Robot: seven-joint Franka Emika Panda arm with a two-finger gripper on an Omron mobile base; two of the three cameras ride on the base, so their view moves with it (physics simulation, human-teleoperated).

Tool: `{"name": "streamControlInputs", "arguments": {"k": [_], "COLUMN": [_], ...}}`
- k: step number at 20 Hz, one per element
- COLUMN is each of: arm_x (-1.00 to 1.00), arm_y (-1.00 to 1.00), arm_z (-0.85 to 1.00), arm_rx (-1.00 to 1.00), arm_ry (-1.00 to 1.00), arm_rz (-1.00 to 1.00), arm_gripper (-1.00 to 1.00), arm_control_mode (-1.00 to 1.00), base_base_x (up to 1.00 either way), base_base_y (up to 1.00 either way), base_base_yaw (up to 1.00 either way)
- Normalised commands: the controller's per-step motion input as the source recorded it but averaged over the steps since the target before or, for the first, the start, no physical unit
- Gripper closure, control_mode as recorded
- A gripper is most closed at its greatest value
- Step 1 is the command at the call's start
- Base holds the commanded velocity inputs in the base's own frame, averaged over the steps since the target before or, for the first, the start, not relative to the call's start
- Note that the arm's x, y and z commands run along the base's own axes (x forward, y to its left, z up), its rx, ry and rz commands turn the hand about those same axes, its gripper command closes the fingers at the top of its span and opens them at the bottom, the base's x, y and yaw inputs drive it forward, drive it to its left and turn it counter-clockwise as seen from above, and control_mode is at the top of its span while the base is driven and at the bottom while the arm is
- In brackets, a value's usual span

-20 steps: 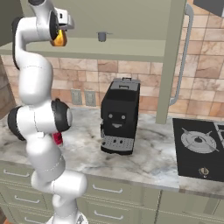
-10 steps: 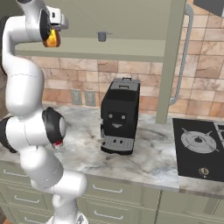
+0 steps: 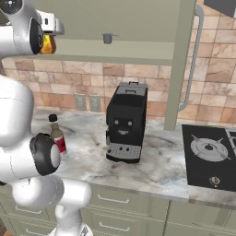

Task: Pick the syrup bottle and honey bottle from the cabinet and place them next to the mug.

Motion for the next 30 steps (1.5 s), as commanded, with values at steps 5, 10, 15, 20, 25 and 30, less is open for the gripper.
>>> {"name": "streamControlInputs", "arguments": {"k": [5,10,15,20,25,30], "arm_x": [-0.75,-0.83,-0.84,-0.76,-0.66,-0.24], "arm_y": [-0.04,-0.03,-0.01,0.0,-0.05,-0.3], "arm_z": [-0.03,-0.16,-0.14,-0.14,-0.23,-0.45], "arm_rx": [0.04,0.04,0.04,0.04,0.03,0.02], "arm_ry": [0.0,0.0,0.0,0.0,0.0,0.0], "arm_rz": [0.01,0.04,0.04,0.04,0.09,0.26], "arm_gripper": [1.0,1.0,1.0,1.0,1.0,1.0], "arm_control_mode": [-1.0,-1.0,-1.0,-1.0,-1.0,-1.0], "base_base_x": [0.0,0.0,0.0,0.0,0.0,0.0], "base_base_y": [0.0,0.0,0.0,0.0,0.0,0.0], "base_base_yaw": [0.0,0.0,0.0,0.0,0.0,0.0]}}
